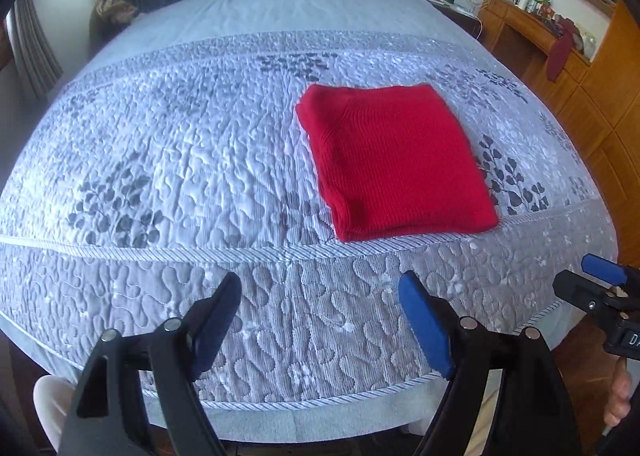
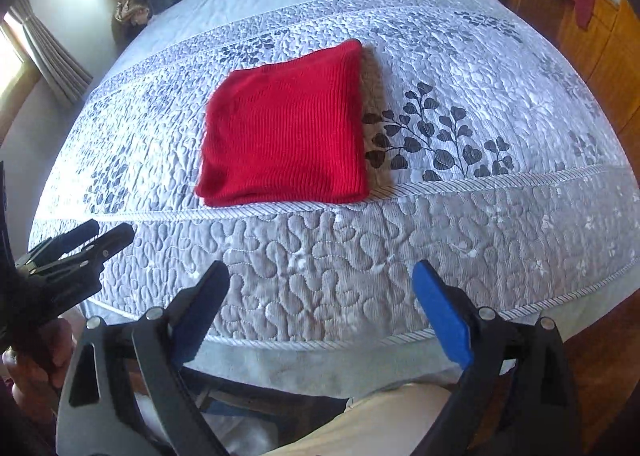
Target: Fold small clothes
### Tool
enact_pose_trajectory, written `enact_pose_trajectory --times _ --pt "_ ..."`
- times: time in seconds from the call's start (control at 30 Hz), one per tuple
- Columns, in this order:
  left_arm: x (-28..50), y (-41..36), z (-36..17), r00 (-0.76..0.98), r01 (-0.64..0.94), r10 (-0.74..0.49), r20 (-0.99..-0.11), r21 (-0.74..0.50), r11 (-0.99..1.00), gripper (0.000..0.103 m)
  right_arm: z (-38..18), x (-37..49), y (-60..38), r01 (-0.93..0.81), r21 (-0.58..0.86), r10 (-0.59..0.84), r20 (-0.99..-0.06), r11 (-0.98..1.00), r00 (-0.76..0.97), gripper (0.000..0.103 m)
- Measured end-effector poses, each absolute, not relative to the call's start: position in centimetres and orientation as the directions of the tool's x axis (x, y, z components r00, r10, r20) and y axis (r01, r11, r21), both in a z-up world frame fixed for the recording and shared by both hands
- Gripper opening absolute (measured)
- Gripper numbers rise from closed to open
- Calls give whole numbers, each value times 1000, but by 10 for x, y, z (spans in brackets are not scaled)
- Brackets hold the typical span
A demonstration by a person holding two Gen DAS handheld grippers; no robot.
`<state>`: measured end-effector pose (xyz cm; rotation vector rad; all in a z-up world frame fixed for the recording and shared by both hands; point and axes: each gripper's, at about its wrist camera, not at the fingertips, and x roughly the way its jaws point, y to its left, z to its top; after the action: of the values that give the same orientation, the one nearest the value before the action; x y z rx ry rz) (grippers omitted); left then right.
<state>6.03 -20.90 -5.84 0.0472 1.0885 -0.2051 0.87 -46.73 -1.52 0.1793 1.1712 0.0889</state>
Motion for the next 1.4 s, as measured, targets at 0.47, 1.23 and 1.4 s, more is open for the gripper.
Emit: enact_pose_trajectory --times 0.47,1.23,1.4 --pt "54 -208 -48 456 184 -121 -882 -40 982 82 -3 5 -463 21 221 195 -896 975 398 93" --pt "56 -210 -50 461 184 -81 -884 5 983 82 -14 13 -458 24 200 176 -909 980 378 95" --pt "56 -209 -51 460 184 -82 -884 4 983 82 -18 14 -459 31 199 174 -913 979 370 95"
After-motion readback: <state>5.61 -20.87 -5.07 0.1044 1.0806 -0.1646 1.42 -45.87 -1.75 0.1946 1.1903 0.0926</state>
